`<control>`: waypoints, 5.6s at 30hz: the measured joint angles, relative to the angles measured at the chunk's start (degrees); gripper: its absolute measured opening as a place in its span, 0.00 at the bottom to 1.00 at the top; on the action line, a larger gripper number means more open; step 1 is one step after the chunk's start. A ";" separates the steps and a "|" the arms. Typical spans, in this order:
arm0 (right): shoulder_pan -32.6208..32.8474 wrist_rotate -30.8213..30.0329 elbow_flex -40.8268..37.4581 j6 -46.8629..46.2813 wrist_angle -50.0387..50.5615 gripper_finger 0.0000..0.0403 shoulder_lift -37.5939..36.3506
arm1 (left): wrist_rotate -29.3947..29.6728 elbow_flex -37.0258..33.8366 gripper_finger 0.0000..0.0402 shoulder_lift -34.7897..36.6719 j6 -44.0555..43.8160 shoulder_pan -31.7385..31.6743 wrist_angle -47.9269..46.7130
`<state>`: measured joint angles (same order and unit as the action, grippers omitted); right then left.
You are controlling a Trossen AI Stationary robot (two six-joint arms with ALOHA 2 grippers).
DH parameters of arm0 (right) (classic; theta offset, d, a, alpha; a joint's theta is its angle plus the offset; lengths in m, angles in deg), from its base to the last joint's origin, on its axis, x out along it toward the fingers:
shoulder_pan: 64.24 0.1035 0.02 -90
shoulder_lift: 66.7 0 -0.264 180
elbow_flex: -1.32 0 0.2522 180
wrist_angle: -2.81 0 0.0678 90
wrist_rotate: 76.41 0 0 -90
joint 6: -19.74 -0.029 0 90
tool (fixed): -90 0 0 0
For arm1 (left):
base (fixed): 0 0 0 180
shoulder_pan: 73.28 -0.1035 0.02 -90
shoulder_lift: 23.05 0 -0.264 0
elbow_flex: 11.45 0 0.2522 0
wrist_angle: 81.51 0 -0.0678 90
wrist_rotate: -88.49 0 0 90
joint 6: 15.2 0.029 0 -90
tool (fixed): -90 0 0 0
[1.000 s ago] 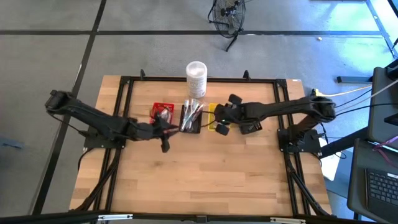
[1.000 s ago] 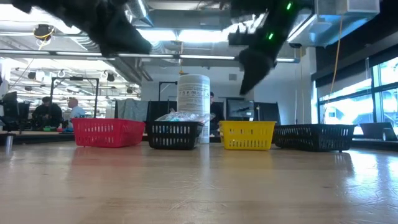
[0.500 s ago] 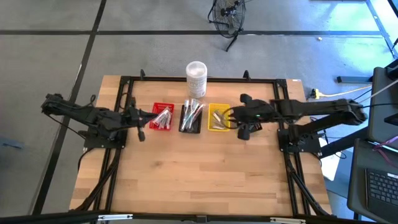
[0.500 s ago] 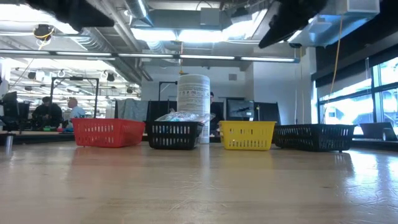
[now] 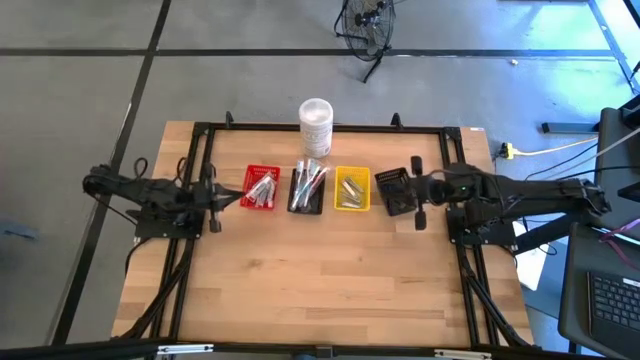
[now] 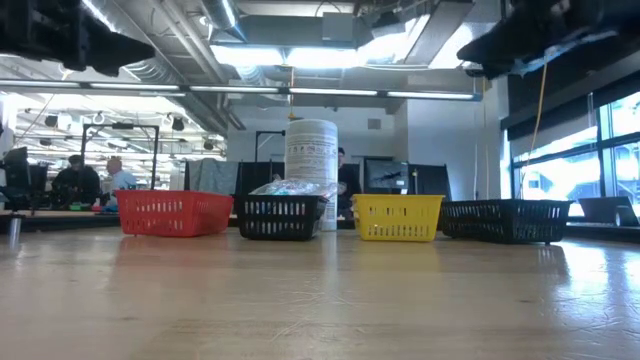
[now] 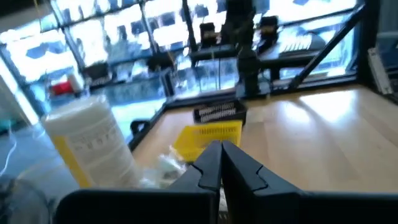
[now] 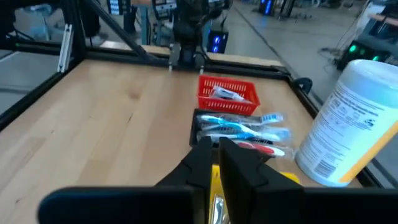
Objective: Pick & Place Travel size toiletries
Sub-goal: Return to Home Position
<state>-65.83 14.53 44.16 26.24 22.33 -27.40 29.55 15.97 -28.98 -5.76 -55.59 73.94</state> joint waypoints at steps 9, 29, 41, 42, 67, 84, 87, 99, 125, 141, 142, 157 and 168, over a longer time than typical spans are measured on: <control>-2.27 5.31 -11.26 -3.54 -7.14 0.02 -10.63 | -1.69 -3.51 0.01 5.53 2.32 -0.26 3.15; -2.61 9.24 -20.98 -6.51 -13.59 0.02 -19.67 | -6.72 -12.49 0.01 5.90 2.54 -0.28 16.79; -2.58 9.37 -24.96 -9.11 -17.32 0.06 -20.56 | -8.68 -13.17 0.01 5.90 0.02 -0.28 17.43; -2.58 9.58 -25.18 -9.11 -17.64 0.06 -20.56 | -8.68 -13.17 0.01 5.90 -0.92 -0.28 17.45; -2.58 9.12 -28.22 -13.44 -21.87 0.06 -20.54 | -8.66 -13.17 0.02 5.90 -2.70 -0.28 17.43; -2.57 8.93 -28.15 -13.53 -21.97 0.06 -20.54 | -8.64 -13.17 0.03 5.90 -2.70 -0.28 17.42; -2.56 8.95 -28.15 -13.53 -21.99 0.06 -20.54 | -8.64 -13.17 0.03 5.90 -2.70 -0.27 17.43; -2.58 8.96 -28.13 -13.53 -21.97 0.06 -20.54 | -8.64 -13.17 0.03 5.90 -2.70 -0.28 17.43; -2.58 9.01 -28.13 -13.53 -21.93 0.06 -20.52 | -8.62 -13.17 0.03 5.90 -2.70 -0.28 17.40; -2.56 9.13 -28.13 -13.53 -21.93 0.06 -20.54 | -8.62 -13.17 0.02 5.90 -2.70 -0.28 17.43; -2.56 9.13 -28.13 -13.53 -21.93 0.06 -20.53 | -8.62 -13.17 0.02 5.90 -2.70 -0.27 17.41; -2.56 9.02 -28.13 -13.53 -21.93 0.06 -20.54 | -8.62 -13.17 0.02 5.90 -2.70 -0.26 17.41; -2.56 8.96 -28.13 -13.53 -21.93 0.06 -20.54 | -8.62 -13.17 0.02 5.90 -2.70 -0.28 17.42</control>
<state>-68.39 23.48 16.03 12.71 0.40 -47.93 20.93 2.80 -23.08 -8.46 -55.87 91.36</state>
